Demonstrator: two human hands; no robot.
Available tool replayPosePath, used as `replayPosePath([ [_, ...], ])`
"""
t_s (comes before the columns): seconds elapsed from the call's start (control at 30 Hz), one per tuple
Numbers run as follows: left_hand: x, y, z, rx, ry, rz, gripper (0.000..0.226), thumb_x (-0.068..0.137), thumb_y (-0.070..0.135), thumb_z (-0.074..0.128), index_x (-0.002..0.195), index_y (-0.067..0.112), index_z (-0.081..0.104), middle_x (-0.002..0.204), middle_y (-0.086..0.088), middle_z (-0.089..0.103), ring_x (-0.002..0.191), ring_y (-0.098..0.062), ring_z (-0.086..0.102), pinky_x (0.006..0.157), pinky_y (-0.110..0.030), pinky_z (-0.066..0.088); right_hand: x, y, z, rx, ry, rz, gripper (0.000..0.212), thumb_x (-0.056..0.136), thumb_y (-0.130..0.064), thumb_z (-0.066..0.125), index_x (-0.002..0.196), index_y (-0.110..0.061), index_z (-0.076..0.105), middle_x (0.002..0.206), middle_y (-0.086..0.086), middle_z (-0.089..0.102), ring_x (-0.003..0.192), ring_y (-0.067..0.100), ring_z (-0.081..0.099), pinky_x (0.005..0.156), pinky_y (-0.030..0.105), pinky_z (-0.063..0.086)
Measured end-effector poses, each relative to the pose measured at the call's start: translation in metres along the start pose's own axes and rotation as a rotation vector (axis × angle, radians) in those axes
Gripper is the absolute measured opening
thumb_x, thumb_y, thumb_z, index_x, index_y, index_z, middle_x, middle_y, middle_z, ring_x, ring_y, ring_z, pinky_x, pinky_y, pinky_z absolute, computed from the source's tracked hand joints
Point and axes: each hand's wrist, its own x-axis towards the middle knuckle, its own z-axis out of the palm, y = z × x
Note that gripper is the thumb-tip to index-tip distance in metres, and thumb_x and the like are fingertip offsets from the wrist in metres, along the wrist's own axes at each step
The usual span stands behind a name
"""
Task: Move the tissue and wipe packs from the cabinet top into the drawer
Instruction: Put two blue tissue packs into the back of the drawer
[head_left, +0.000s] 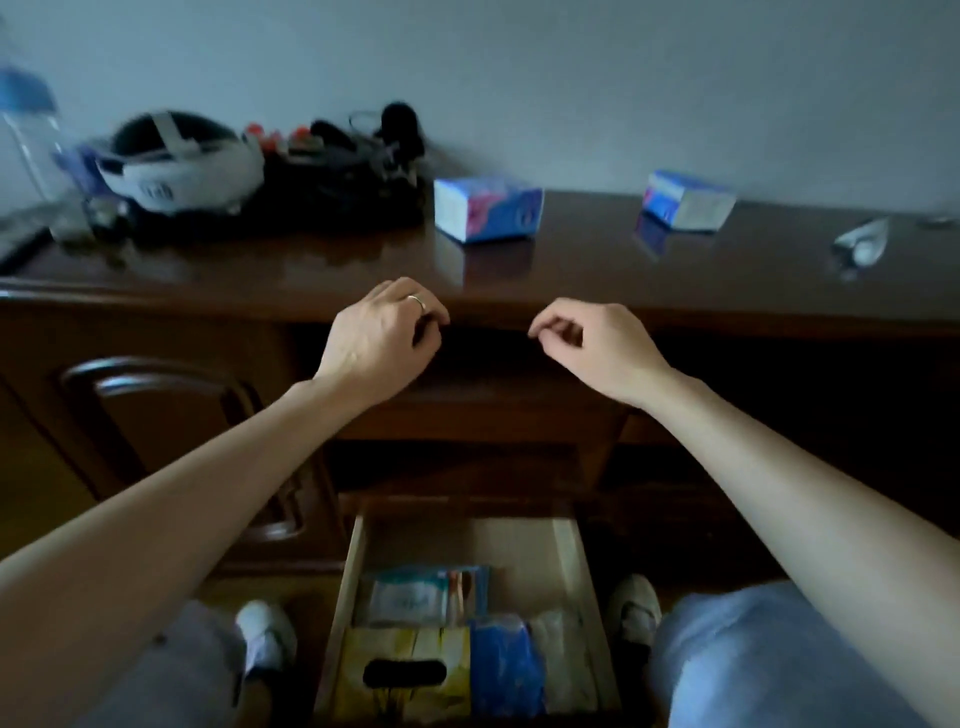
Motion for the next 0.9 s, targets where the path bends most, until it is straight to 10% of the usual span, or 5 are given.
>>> replayPosePath([
  [0.17,0.081,-0.013,0.005,0.028,-0.048,-0.152,0.043,0.084,0.032,0.064,0.127,0.026,0.06,0.126,0.001,0.056,0.12,-0.022,0.05,0.086,-0.04,0.05,0.069,0.017,-0.014,-0.282,-0.093,0.106,0.044,0.097,-0.049,0.052,0.136,-0.03,0.056,0.14,-0.002,0.057,0.129,0.024,0.049,0.103,0.042,0.043],
  [0.33,0.171,-0.017,0.039,0.024,-0.085,-0.266,0.079,0.076,0.054,0.069,0.143,0.023,0.043,0.143,-0.009,0.043,0.132,-0.032,0.039,0.104,-0.047,0.037,0.097,0.043,-0.013,-0.316,-0.098,0.063,0.049,0.082,-0.071,0.04,0.11,-0.039,0.063,0.113,-0.015,0.062,0.109,0.01,0.055,0.083,0.034,0.05],
  [0.47,0.242,-0.008,0.075,0.247,-0.417,-0.294,0.096,0.072,0.08,0.058,0.151,0.034,0.031,0.157,-0.013,0.028,0.143,-0.038,0.025,0.109,-0.054,0.029,0.121,0.079,-0.028,-0.136,-0.048,0.153,0.025,0.089,-0.057,0.052,0.1,-0.04,0.066,0.092,-0.021,0.064,0.09,0.0,0.06,0.069,0.026,0.045],
  [0.73,0.317,0.005,0.158,0.443,-0.49,-0.152,0.09,0.072,0.088,0.044,0.15,0.052,0.02,0.144,-0.015,0.038,0.129,-0.039,0.033,0.095,-0.053,0.035,0.199,0.201,-0.05,-0.487,0.33,0.464,0.056,0.089,-0.049,0.06,0.136,-0.022,0.047,0.142,0.01,0.047,0.131,0.031,0.042,0.102,0.047,0.04],
  [0.9,0.35,0.003,0.207,0.267,-0.466,-0.222,0.09,0.073,0.084,0.049,0.15,0.054,0.014,0.149,-0.016,0.034,0.136,-0.043,0.03,0.102,-0.075,0.026,0.255,0.259,-0.065,-0.539,0.153,0.863,0.094,0.081,-0.079,0.053,0.154,-0.032,0.019,0.163,0.022,0.014,0.148,0.045,0.014,0.111,0.062,0.028],
])
